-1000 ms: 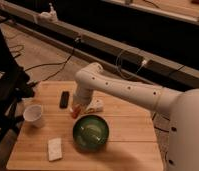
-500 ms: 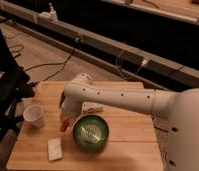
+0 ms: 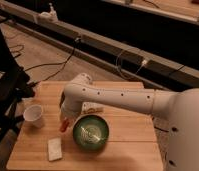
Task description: Place the pepper on the white sponge
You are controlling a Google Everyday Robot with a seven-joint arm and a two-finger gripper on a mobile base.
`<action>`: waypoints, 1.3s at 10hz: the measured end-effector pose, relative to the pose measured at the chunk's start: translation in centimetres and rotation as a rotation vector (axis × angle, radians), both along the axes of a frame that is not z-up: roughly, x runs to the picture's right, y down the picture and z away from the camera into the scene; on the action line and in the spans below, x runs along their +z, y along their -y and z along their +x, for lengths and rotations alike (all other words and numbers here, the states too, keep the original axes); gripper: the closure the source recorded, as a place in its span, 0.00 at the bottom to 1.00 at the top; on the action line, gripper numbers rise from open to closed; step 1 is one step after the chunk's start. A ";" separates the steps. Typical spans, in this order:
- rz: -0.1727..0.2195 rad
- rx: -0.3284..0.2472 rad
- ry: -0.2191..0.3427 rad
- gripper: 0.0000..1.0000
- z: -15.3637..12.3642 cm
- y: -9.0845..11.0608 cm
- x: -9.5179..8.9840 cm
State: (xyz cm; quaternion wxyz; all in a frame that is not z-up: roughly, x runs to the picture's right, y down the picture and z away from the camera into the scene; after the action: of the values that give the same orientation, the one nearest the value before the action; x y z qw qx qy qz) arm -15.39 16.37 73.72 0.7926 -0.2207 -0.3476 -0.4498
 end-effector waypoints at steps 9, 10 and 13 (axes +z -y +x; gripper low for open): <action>0.045 -0.070 0.136 1.00 -6.6 -5.2 -1.7; 0.049 -0.078 0.151 1.00 -7.5 -5.9 -1.9; 0.049 -0.131 0.189 1.00 -10.5 -9.3 -2.4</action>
State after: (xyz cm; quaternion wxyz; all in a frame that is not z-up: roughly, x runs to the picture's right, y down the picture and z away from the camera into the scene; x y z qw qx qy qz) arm -25.90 25.66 71.34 0.7304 -0.1798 -0.3947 -0.5277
